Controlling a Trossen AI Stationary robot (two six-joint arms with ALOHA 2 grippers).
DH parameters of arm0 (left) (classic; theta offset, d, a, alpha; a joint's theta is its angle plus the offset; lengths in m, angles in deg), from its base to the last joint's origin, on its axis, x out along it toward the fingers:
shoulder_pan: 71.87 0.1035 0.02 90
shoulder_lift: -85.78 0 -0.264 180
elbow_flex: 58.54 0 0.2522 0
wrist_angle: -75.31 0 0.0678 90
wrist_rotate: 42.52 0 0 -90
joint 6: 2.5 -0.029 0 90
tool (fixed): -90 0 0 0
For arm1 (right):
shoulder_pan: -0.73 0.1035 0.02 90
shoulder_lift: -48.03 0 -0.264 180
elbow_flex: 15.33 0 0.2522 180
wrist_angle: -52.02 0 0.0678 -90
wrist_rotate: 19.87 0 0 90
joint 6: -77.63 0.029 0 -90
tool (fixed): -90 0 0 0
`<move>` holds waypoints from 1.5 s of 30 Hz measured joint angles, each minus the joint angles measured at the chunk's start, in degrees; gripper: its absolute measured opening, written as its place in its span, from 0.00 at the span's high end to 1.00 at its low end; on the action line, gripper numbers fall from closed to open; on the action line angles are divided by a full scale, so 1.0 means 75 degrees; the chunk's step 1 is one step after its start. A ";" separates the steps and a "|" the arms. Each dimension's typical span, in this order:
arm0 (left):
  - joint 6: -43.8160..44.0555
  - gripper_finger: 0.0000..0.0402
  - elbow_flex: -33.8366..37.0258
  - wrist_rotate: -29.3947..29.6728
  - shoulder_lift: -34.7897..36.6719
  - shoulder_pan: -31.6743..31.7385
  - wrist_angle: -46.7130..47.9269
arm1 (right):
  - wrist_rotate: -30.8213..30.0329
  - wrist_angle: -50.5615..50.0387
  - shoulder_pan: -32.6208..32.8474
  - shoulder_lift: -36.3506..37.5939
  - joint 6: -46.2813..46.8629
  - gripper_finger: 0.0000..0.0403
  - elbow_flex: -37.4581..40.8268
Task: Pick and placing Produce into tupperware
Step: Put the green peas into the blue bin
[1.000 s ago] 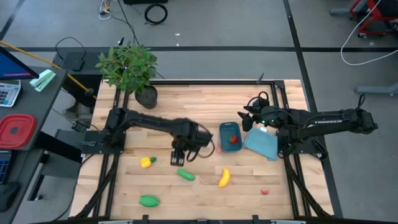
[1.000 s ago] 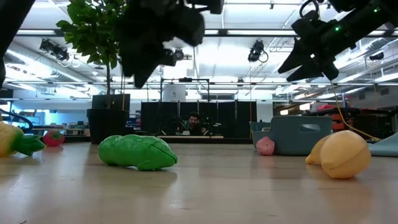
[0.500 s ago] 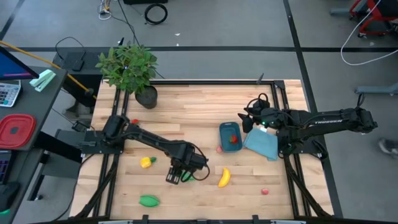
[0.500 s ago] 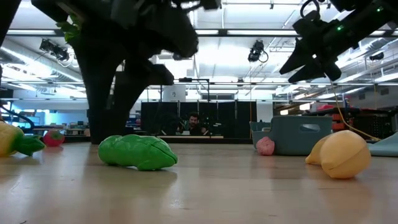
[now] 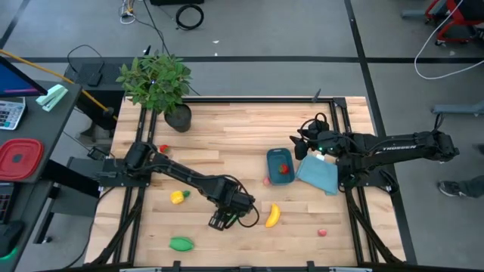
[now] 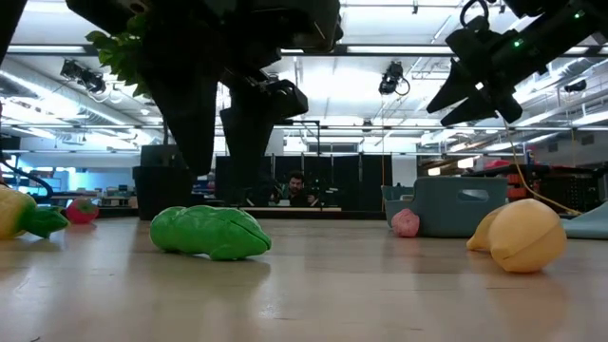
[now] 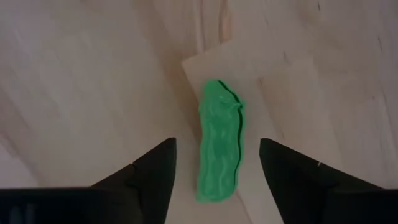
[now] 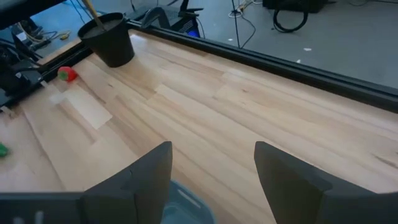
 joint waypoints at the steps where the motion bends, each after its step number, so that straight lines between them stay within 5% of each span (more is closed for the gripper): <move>1: 0.0008 0.39 0.0000 0.0007 0.0000 -0.0027 -0.0016 | 0.0000 0.0000 0.0000 0.0000 -0.0034 0.41 0.0000; 36: 0.0934 0.35 0.0184 0.0447 -0.0600 -0.0192 -0.0023 | 0.0181 -0.0099 0.0020 -0.0003 -0.0050 0.41 0.0000; 45: 0.0961 0.50 0.0184 0.0596 -0.0618 -0.0028 -0.0085 | 0.0181 -0.0155 0.0020 -0.0003 -0.0050 0.41 0.0000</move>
